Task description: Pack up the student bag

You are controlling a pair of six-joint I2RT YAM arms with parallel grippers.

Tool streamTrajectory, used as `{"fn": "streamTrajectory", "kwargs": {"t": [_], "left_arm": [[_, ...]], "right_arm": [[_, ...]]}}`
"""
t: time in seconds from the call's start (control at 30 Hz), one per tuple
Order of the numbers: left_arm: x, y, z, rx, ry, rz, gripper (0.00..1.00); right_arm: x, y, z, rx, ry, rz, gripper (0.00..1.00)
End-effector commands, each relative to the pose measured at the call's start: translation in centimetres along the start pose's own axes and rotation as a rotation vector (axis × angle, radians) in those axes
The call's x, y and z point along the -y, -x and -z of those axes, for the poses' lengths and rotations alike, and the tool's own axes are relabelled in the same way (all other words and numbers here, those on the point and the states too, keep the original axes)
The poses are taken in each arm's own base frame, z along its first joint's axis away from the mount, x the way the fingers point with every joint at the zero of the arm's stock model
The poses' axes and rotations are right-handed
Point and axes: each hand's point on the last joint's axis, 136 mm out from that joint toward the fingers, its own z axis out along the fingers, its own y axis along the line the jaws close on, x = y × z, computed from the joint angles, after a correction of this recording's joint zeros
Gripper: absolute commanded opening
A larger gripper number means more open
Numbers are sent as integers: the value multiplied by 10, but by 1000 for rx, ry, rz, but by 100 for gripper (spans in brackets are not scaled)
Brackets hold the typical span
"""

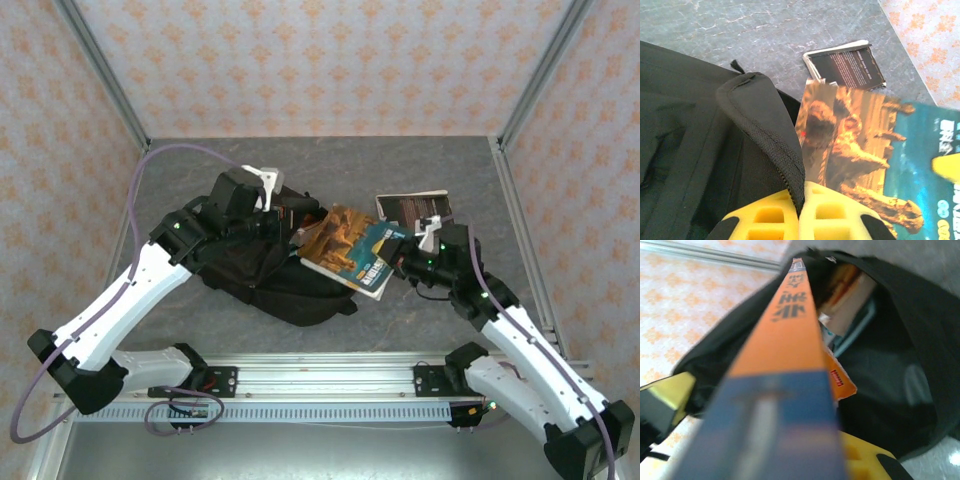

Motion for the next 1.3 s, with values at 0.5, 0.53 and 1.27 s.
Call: {"fn": "streamTrajectory", "kwargs": {"t": [0.5, 0.53, 1.27], "left_arm": [[25, 55, 16, 131, -71, 11, 0], [26, 55, 17, 131, -77, 12, 0], [37, 63, 17, 137, -120, -13, 0]], "right_arm": [[-54, -14, -35, -95, 243, -19, 0], [-58, -13, -37, -89, 252, -16, 0], [-42, 0, -239, -74, 165, -74, 0]]}}
